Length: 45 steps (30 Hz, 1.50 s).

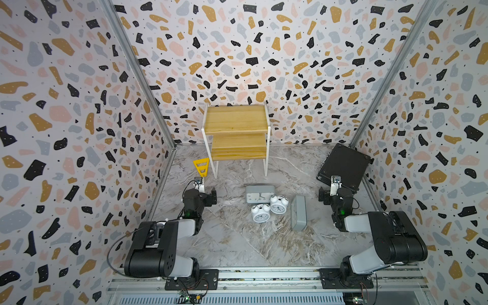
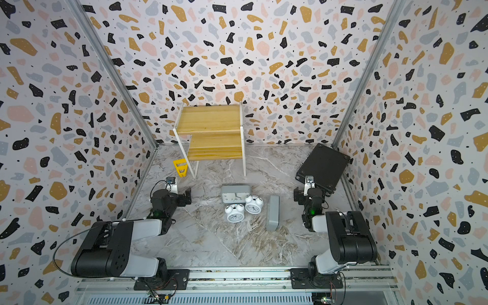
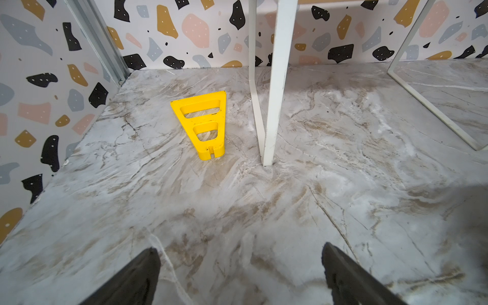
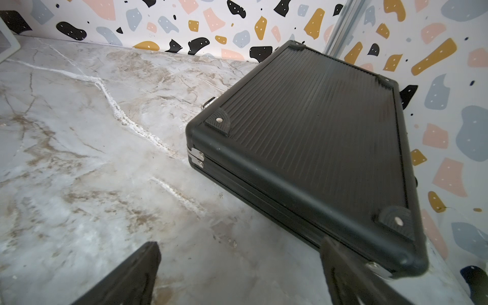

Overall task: Place the alarm clocks on the shelf by style
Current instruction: Move the shelf to the center of the board.

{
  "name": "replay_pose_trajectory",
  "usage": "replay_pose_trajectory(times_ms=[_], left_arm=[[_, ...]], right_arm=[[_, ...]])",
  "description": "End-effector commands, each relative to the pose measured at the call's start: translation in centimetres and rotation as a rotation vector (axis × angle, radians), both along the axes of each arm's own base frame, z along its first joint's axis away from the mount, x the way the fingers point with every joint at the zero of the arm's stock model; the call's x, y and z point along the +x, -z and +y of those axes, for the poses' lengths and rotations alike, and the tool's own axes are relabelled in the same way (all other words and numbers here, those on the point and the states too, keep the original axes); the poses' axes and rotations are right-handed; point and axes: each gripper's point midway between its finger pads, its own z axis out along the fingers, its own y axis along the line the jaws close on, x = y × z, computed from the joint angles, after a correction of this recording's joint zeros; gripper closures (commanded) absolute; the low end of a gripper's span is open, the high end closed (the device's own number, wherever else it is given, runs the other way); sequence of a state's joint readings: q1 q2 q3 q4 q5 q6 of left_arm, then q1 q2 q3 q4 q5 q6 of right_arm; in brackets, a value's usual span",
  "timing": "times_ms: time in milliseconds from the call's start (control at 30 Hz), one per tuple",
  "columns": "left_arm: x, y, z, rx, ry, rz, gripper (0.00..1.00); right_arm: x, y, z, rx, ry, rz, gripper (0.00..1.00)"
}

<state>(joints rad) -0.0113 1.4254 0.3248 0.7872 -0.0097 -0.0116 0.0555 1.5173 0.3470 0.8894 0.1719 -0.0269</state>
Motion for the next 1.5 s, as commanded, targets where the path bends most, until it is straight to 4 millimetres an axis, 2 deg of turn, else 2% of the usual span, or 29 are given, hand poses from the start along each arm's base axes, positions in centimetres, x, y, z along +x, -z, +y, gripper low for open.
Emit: replay_pose_trajectory(times_ms=[0,100,300,400,633,767,833,933,1067,1167,1267,1467], left_arm=[[0.5,-1.5,0.7,0.000,-0.040,-0.060,0.01],[-0.3,-2.4,2.0,-0.003,-0.122,-0.096,0.01],[-2.2,-5.4,3.3,-0.008,-0.203,-0.150,0.01],[-3.0,-7.0,3.8,-0.027,-0.241,-0.134,0.01],[-3.6,-11.4,2.9,-0.098,-0.208,-0.132,0.01],[-3.0,-13.7,0.9,-0.149,-0.100,-0.128,0.01],[-2.4,-14.9,-0.5,-0.167,-0.022,-0.131,0.00],[-1.5,-15.6,-1.9,-0.187,0.058,-0.120,0.03],[0.0,-16.2,-2.7,-0.183,0.104,-0.103,0.07],[1.3,-16.8,-3.1,-0.179,0.130,-0.100,0.09],[2.8,-17.5,-3.1,-0.171,0.137,-0.098,0.13],[5.8,-18.7,-3.1,-0.162,0.148,-0.086,0.19]], right_arm=[[-0.1,-0.4,-0.6,-0.003,0.042,-0.018,0.01],[-0.8,-1.2,-1.8,0.002,0.117,-0.027,0.01],[-1.2,-3.9,-1.8,-0.004,0.115,-0.026,0.01],[-1.4,-5.4,-1.3,0.052,0.106,0.000,0.01],[-0.5,-9.8,4.9,0.225,-0.206,0.021,0.01],[0.0,-13.3,8.8,0.321,-0.404,0.007,0.02],[0.3,-15.0,10.9,0.334,-0.494,-0.010,0.06],[0.3,-16.9,14.1,0.323,-0.614,-0.023,0.08],[0.2,-18.9,19.0,0.277,-0.771,-0.044,0.10],[0.9,-20.1,21.6,0.255,-0.817,-0.068,0.15],[2.1,-21.1,23.8,0.249,-0.847,-0.086,0.28],[5.3,-22.6,26.9,0.255,-0.824,-0.121,0.37]])
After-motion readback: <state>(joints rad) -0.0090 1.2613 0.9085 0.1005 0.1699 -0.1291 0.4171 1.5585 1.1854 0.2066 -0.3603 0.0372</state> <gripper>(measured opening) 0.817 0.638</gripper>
